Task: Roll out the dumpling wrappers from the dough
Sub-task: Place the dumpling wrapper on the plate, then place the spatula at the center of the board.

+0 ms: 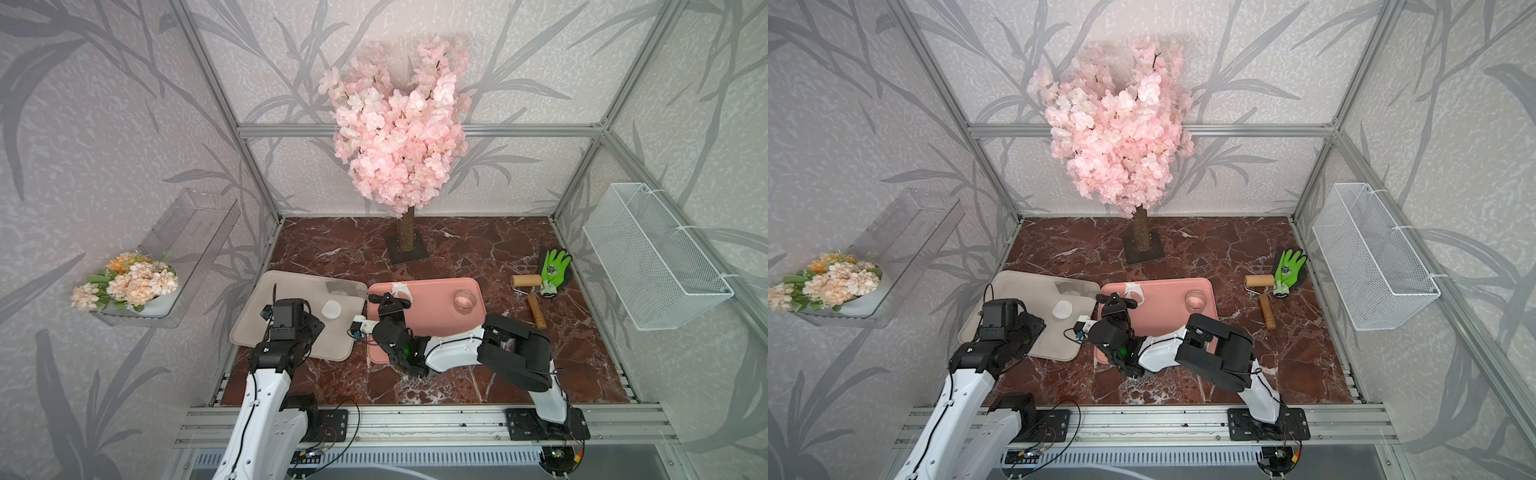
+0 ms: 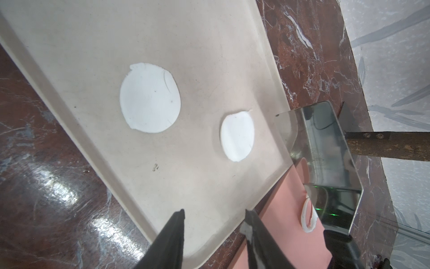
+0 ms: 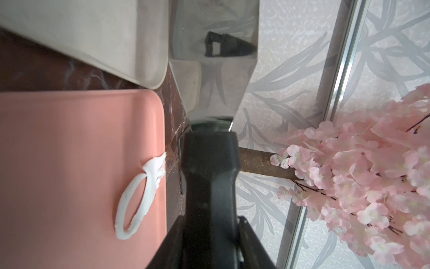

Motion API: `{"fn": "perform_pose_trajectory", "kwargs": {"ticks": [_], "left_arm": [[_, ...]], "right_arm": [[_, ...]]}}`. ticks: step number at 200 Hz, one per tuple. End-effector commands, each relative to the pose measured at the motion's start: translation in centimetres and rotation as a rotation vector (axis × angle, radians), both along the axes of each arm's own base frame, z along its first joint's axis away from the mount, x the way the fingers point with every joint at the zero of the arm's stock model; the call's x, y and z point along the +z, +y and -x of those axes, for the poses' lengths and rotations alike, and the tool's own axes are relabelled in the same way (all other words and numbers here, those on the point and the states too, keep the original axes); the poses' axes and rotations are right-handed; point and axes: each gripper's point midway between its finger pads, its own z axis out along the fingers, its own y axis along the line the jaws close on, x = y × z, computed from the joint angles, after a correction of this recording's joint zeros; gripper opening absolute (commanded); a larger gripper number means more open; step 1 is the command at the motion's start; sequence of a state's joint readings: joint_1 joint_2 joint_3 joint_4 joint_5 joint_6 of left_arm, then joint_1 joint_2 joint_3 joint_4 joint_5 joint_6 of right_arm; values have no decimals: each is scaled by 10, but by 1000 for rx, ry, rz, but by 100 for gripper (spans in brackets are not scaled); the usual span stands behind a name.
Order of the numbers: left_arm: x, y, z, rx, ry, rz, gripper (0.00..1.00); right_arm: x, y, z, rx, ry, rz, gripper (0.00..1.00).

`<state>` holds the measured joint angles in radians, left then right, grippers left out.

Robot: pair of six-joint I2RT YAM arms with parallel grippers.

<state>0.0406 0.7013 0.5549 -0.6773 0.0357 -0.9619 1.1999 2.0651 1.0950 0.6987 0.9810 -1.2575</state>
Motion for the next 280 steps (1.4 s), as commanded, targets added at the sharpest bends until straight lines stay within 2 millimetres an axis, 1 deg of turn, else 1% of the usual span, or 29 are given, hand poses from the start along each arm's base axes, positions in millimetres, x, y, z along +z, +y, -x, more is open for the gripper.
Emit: {"fn": "perform_pose_trajectory", "kwargs": {"ticks": [1, 22, 28, 40, 80, 111, 115, 117, 127, 128, 133, 146, 158, 186, 233, 251, 280], "left_arm": [[11, 2, -3, 4, -24, -3, 45], [10, 1, -3, 0, -21, -3, 45], [9, 0, -3, -4, -21, -1, 45], [7, -3, -4, -23, -22, 12, 45], [3, -17, -12, -90, -49, 58, 45], [0, -25, -13, -130, -48, 84, 45], [-2, -27, -14, -139, -48, 91, 44], [-2, -28, -14, -143, -48, 96, 45], [-5, -33, -14, -163, -45, 113, 45], [-6, -34, -14, -163, -44, 115, 45], [-7, -36, -14, -172, -42, 120, 45], [-9, -41, -14, -190, -43, 130, 45], [-9, -46, -15, -205, -44, 137, 45], [-10, -65, -19, -263, -37, 141, 47], [-15, -114, -24, -376, -30, 153, 52], [-14, -130, -26, -416, -26, 150, 55], [-14, -154, -27, -479, -17, 134, 59]], "right_arm": [[38, 0, -12, -49, -61, -119, 0], [43, -9, -16, -83, -53, -161, 0], [39, -13, -15, -91, -27, -145, 0], [39, -21, -12, -112, 8, -183, 0], [51, -49, -2, -199, 93, -335, 0], [61, -79, 12, -283, 190, -474, 0], [57, -82, 14, -295, 208, -479, 0], [64, -85, 16, -298, 212, -508, 0], [68, -94, 22, -320, 247, -557, 0], [70, -95, 22, -319, 247, -560, 0], [68, -101, 26, -340, 272, -588, 0], [71, -113, 33, -367, 306, -644, 0], [69, -125, 40, -400, 340, -688, 0], [64, -148, 59, -450, 438, -793, 0], [60, -191, 83, -564, 517, -970, 0], [52, -218, 90, -673, 547, -1079, 0], [37, -267, 99, -830, 517, -1204, 0]]}}
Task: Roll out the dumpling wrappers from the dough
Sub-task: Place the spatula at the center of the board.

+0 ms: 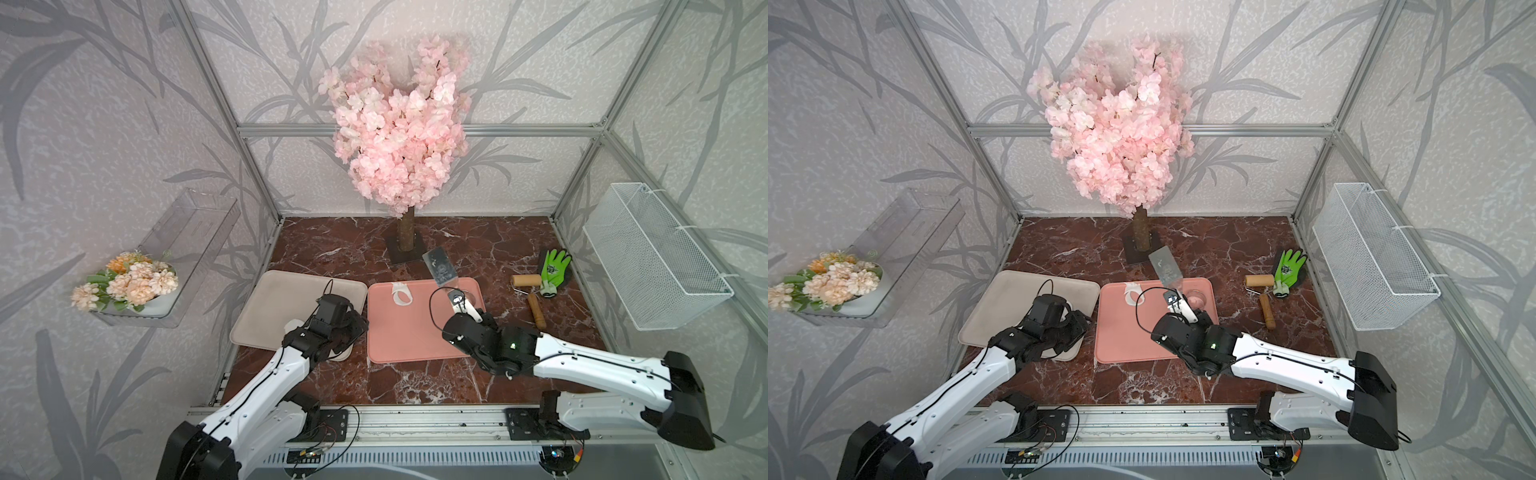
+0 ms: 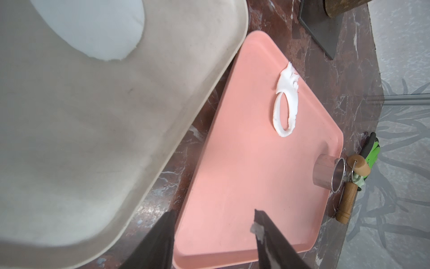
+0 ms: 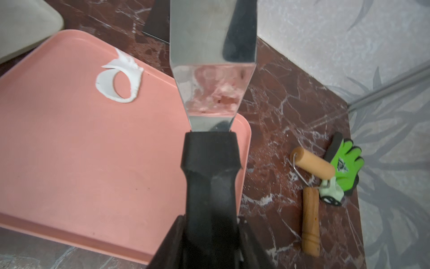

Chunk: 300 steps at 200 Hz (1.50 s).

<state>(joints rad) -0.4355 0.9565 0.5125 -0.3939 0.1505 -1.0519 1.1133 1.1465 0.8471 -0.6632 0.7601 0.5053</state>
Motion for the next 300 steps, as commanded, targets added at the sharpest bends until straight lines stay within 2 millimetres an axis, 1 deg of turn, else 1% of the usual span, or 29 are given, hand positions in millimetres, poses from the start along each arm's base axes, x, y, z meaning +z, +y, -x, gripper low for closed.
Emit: {"fn": "perform_pose_trajectory", "kwargs": {"ticks": [1, 26, 32, 37, 58, 85, 107, 122, 134, 147, 179, 212, 215, 234, 256, 275, 288, 300], "left_arm": [[17, -16, -15, -1, -63, 9, 59], [13, -35, -14, -45, -53, 12, 60], [13, -39, -14, -56, -53, 11, 61], [13, -42, -14, -65, -51, 10, 62], [13, -52, -15, -96, -49, -5, 62], [14, -58, -16, -121, -49, -21, 65], [14, -58, -17, -126, -49, -32, 65], [14, -56, -17, -126, -50, -41, 66], [12, -56, -16, -131, -48, -43, 66], [10, -57, -15, -137, -42, -42, 65], [8, -57, -15, -141, -40, -44, 66], [7, -56, -16, -136, -47, -42, 66], [6, -56, -15, -137, -46, -42, 66], [5, -55, -15, -132, -48, -40, 67], [2, -52, -15, -125, -51, -41, 67], [3, -49, -17, -117, -60, -47, 67], [5, -47, -20, -112, -71, -51, 67], [7, -44, -22, -108, -75, -53, 67]], "right_arm": [[-13, -45, 10, -210, 43, -113, 0], [-32, -87, 13, -377, 94, -170, 0], [-36, -92, 15, -395, 101, -179, 0], [-39, -102, 13, -438, 104, -191, 0], [-52, -113, 9, -494, 125, -231, 0], [-74, -122, -1, -544, 187, -237, 0], [-85, -124, -9, -535, 220, -216, 0], [-93, -127, -13, -559, 257, -221, 0], [-97, -127, -16, -570, 279, -229, 0], [-102, -122, -20, -555, 308, -244, 0], [-115, -118, -22, -556, 394, -194, 0], [-121, -118, -22, -571, 440, -172, 0], [-121, -119, -21, -577, 444, -170, 2], [-123, -121, -19, -593, 457, -160, 22], [-122, -125, -16, -617, 462, -151, 40], [-119, -125, -17, -624, 460, -145, 48], [-115, -127, -17, -639, 460, -135, 57], [-107, -127, -19, -644, 465, -127, 60]]}}
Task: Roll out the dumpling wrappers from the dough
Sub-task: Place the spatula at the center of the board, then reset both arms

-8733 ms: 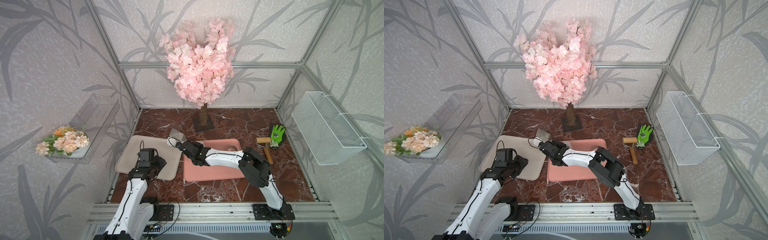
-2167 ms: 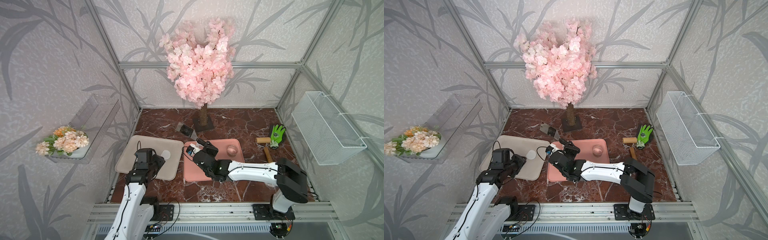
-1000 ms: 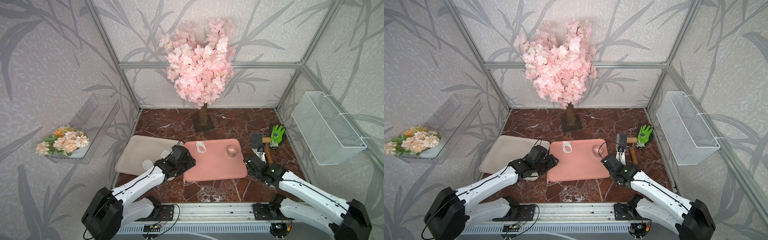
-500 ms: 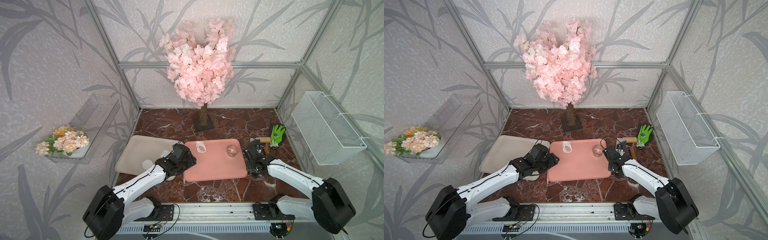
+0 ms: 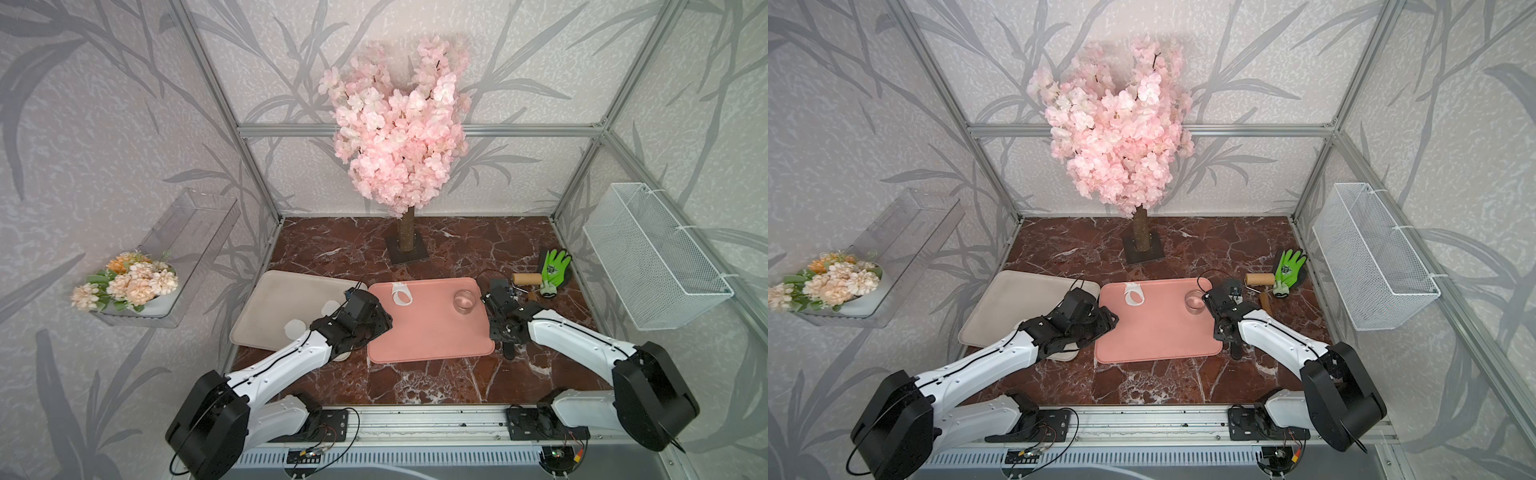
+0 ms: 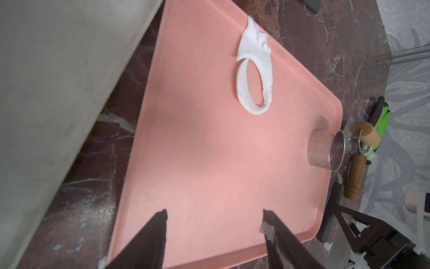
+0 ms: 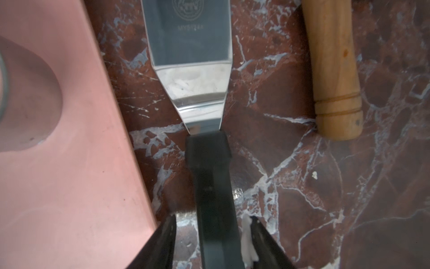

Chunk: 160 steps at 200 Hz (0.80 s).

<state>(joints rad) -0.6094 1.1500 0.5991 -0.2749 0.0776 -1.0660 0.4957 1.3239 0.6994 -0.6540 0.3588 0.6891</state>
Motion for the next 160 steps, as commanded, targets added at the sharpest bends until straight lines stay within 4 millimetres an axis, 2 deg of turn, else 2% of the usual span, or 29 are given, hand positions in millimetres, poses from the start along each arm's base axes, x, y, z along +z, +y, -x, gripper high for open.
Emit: {"fn": "perform_pose_trajectory", "kwargs": {"ticks": [1, 21, 35, 38, 40, 42, 51, 57, 85, 99, 116, 129, 144, 160], "left_arm": [[7, 7, -7, 9, -43, -13, 67], [14, 14, -12, 19, -59, -30, 68], [22, 26, -18, 39, -75, -56, 78], [23, 29, -20, 45, -78, -62, 80], [25, 32, -21, 48, -81, -67, 82], [27, 34, -22, 51, -86, -69, 83], [36, 47, -30, 73, -105, -96, 92], [44, 57, -36, 91, -126, -121, 100], [91, 115, -72, 187, -245, -363, 100], [105, 146, -88, 224, -279, -548, 100], [108, 181, -104, 255, -302, -756, 100], [103, 206, -109, 305, -290, -854, 100], [92, 223, -118, 301, -325, -900, 100], [76, 239, -118, 340, -393, -954, 100]], "right_arm": [[16, -3, -3, -29, 10, 25, 60], [41, -1, -13, -24, -22, 26, 63], [62, 2, -24, -16, -96, 10, 70], [67, 2, -27, -15, -116, 9, 73], [70, 2, -29, -14, -129, 8, 83], [73, 2, -31, -12, -146, 8, 88], [87, 2, -42, 7, -218, 13, 91], [97, 0, -49, 8, -269, 25, 100], [127, -19, -83, 3, -468, 124, 99], [131, -30, -99, -19, -525, 140, 99], [130, -48, -116, -65, -579, 189, 99], [131, -63, -123, -97, -621, 276, 99], [126, -75, -128, -101, -657, 360, 99], [113, -93, -130, -147, -695, 385, 99]]}}
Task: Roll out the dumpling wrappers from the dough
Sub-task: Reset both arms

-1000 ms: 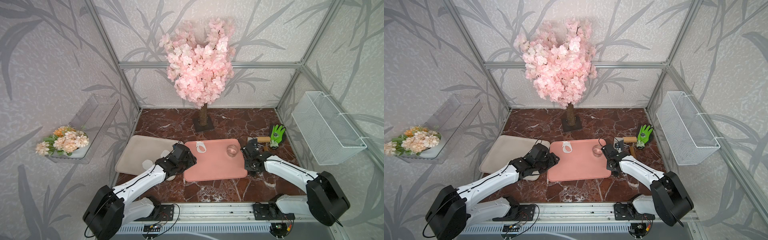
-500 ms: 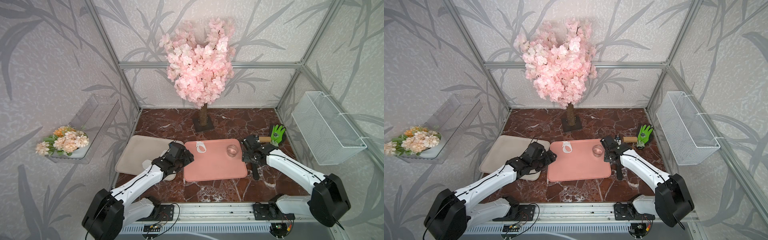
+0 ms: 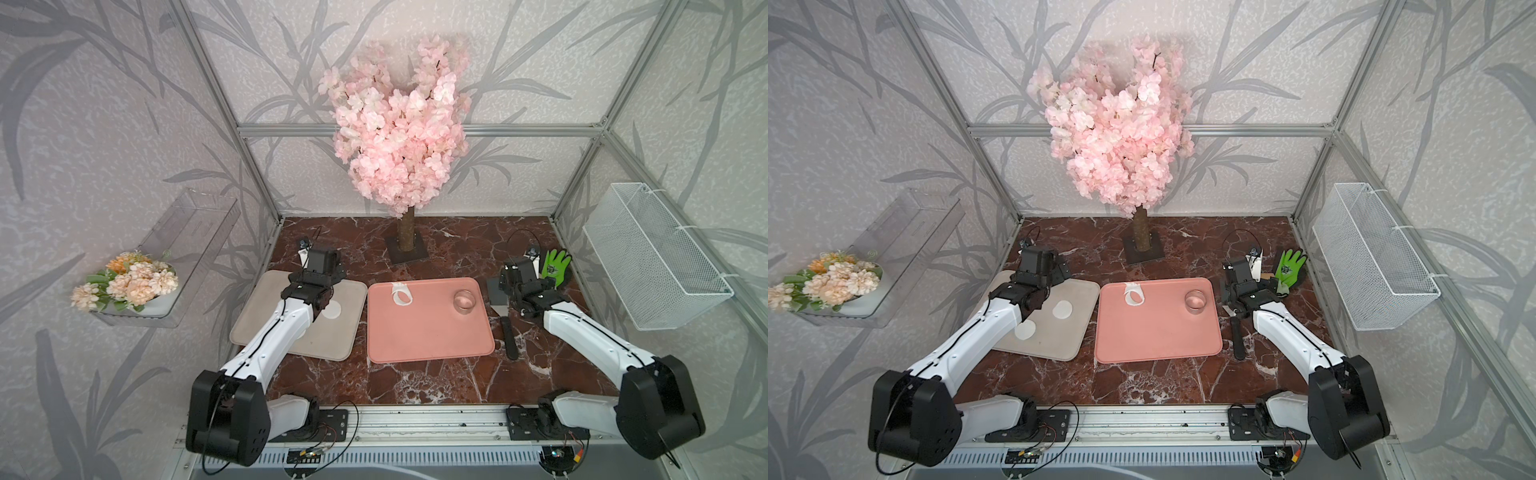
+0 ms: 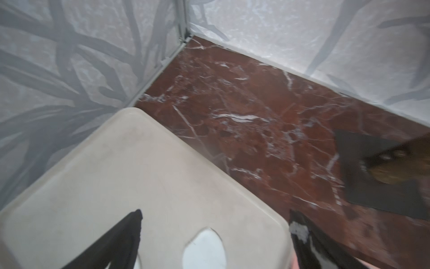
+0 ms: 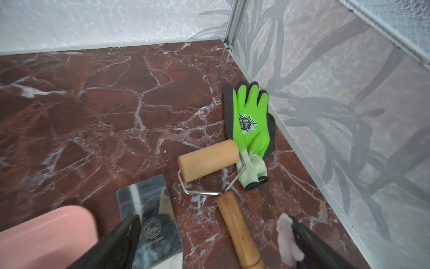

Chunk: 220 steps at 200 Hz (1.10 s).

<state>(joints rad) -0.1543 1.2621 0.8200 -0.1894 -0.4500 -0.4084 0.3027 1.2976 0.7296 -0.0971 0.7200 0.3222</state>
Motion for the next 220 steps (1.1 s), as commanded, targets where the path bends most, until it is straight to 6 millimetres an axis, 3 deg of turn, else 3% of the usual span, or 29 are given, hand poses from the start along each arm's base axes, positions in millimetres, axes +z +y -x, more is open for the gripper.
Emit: {"fn": "perform_pose_trajectory", "kwargs": {"ticks": [1, 21, 52, 80, 97, 112, 129, 142, 157, 174, 220], "left_arm": [[-10, 35, -1, 34, -57, -211, 100], [-22, 34, -6, 3, -171, -207, 100], [-20, 31, -12, -12, -313, -196, 100], [-29, 23, -9, -73, -381, -230, 100], [-29, 17, -6, -111, -447, -251, 100], [-37, 12, -9, -152, -402, -218, 100], [-30, 9, 1, -176, -505, -246, 100], [-42, 10, -4, -175, -417, -217, 100], [-32, 10, 0, -169, -488, -239, 100], [-40, 10, -3, -171, -432, -224, 100], [-37, 11, -1, -167, -453, -233, 100]], "right_arm": [[8, -26, -13, -73, -140, 99, 99], [-9, -42, -14, -84, -187, 97, 99], [-17, -39, -9, -9, -400, 118, 99], [-29, -12, -22, 179, -365, 97, 99], [-31, -13, -23, 199, -371, 50, 99], [-51, -21, -26, 223, -331, -49, 99], [-52, -21, -34, 231, -312, -61, 99], [-53, -18, -34, 253, -289, -61, 99], [-50, -15, -35, 274, -326, -38, 99], [-50, -12, -33, 282, -327, -30, 99], [-50, -5, -32, 326, -334, -35, 99]]}}
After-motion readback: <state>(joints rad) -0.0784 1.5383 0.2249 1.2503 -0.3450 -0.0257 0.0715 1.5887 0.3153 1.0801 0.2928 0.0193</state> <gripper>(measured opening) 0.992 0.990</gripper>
